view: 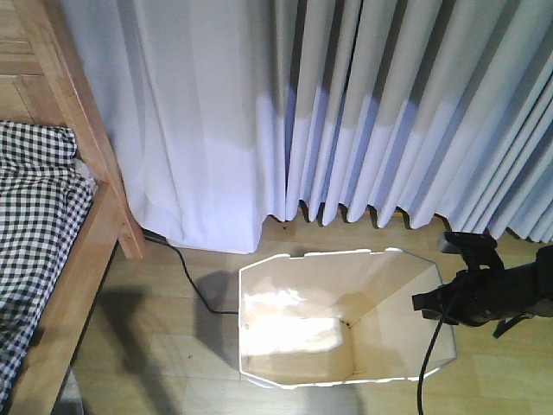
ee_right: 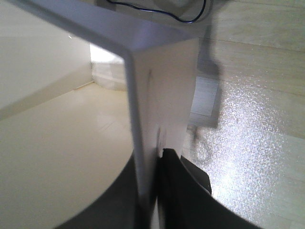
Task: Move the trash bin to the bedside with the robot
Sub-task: 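Drive closer to the bed frame and stop with the bin beside it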
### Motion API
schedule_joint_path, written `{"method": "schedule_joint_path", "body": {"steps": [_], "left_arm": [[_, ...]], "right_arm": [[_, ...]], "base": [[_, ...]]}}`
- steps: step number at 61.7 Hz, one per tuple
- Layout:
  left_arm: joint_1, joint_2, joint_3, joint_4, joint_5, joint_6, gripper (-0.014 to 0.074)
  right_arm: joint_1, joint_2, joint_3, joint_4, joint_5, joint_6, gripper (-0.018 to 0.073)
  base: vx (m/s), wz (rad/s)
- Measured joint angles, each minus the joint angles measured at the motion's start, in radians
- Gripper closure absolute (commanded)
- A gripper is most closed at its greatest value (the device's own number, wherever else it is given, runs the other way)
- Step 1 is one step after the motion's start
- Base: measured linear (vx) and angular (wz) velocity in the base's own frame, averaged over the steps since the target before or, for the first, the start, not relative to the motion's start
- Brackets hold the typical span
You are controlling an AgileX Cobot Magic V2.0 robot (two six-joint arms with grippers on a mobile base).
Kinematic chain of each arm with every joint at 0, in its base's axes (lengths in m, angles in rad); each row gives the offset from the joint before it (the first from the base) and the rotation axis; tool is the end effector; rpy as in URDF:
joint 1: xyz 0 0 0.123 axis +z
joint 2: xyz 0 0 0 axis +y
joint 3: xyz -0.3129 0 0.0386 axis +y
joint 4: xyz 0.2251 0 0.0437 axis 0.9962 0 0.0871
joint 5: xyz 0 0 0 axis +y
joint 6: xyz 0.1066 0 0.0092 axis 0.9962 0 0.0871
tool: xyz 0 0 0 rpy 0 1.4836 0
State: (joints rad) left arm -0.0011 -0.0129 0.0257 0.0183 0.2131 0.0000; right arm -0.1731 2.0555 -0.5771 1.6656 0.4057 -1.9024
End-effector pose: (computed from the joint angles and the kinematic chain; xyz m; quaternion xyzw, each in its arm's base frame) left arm 0.0182 0.0004 0.1835 0.0059 0.7544 0.0070 0.6564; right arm 0.2690 -0.0043 0.0658 -0.0490 0.9728 0.1738 0.1452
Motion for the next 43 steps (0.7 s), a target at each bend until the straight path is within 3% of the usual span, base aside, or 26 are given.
{"method": "schedule_joint_path", "body": {"steps": [43], "left_arm": [[0.0, 0.0, 0.0, 0.0, 0.0, 0.0, 0.0603]], "right_arm": [[0.0, 0.0, 0.0, 0.0, 0.001, 0.0, 0.0564]], "base": [[0.03, 0.0]]}}
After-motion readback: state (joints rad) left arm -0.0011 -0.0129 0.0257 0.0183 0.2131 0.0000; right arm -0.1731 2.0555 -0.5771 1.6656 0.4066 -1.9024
